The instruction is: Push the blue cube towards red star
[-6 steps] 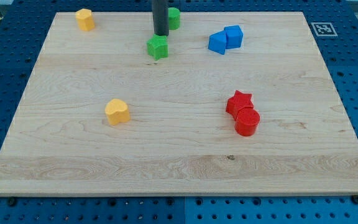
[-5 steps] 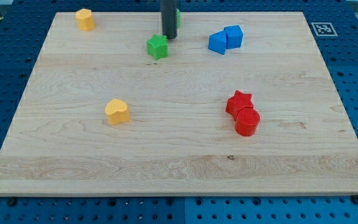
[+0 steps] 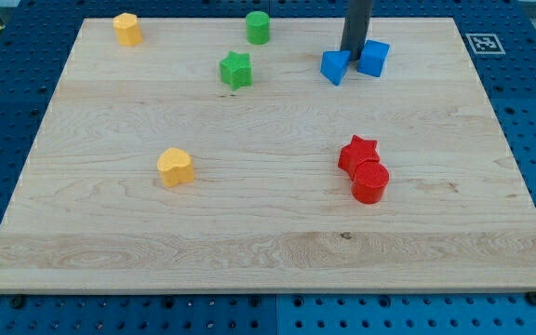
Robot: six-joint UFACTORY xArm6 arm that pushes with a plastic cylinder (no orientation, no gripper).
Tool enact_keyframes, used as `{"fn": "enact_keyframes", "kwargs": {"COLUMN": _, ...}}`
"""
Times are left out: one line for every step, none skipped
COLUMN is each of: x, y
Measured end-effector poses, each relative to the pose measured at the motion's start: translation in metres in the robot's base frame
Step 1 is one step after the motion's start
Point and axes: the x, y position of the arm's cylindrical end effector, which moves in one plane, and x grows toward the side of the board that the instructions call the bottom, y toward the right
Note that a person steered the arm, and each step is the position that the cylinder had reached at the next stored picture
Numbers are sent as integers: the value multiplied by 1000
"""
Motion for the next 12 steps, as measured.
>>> {"fn": "enact_keyframes", "kwargs": {"x": 0, "y": 14}}
{"fn": "enact_keyframes", "kwargs": {"x": 3, "y": 43}}
{"fn": "enact_keyframes", "kwargs": {"x": 9, "y": 64}}
{"fn": "enact_keyframes", "kwargs": {"x": 15, "y": 70}}
{"fn": "enact_keyframes", "kwargs": {"x": 15, "y": 70}}
{"fn": "enact_keyframes", "kwargs": {"x": 8, "y": 70}}
{"fn": "enact_keyframes", "kwargs": {"x": 3, "y": 70}}
{"fn": "enact_keyframes", "kwargs": {"x": 3, "y": 77}}
{"fn": "enact_keyframes", "kwargs": {"x": 8, "y": 85}}
{"fn": "enact_keyframes", "kwargs": {"x": 24, "y": 85}}
{"fn": "enact_keyframes", "kwargs": {"x": 47, "y": 88}}
{"fn": "enact_keyframes", "kwargs": {"x": 57, "y": 104}}
